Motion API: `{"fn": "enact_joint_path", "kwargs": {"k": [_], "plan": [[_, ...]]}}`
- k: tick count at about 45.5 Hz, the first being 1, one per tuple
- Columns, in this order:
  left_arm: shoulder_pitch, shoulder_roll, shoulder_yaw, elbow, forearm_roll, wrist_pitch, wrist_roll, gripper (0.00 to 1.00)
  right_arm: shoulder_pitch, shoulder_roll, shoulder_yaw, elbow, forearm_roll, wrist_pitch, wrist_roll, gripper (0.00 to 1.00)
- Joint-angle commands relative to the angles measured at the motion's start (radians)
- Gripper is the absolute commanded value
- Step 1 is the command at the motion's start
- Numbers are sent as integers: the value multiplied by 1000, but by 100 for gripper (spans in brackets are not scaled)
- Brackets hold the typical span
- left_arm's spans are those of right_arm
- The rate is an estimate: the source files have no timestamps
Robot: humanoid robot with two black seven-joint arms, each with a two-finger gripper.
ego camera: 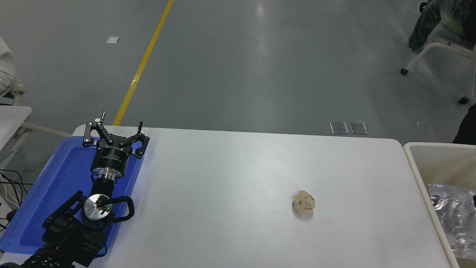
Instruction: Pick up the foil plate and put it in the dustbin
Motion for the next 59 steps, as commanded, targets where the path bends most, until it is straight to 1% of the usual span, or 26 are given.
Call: {"fn": "enact_joint_path", "kwargs": {"k": [1,10,14,20,23,34,38,42,45,59], "plan": [[0,0,1,0,0,0,2,100,25,4,5,9,61,6,4,100],[0,0,1,0,0,0,2,100,118,-5,-7,75,56,14,7,100],[0,0,1,0,0,0,2,100,175,-34,-7,147,47,15,3,100],[0,0,1,0,0,0,2,100,269,-76,-20,292,38,15,-8,100],[0,0,1,0,0,0,2,100,318,-97,-62,358,26,17,-16,100],[0,0,1,0,2,-2,2,100,534,-174,-220,667,23,17,-23,100],[0,0,1,0,2,-2,2,100,618,-194,-262,777,21,17,-46,100],[0,0,1,0,0,-2,2,100,698,-197,-302,881,21,22,-69,100],[0,0,1,0,2,-2,2,100,750,-194,-337,943,23,23,-77,100],[0,0,1,0,2,-2,3,100,1000,-166,-457,1142,38,89,-79,100]]}}
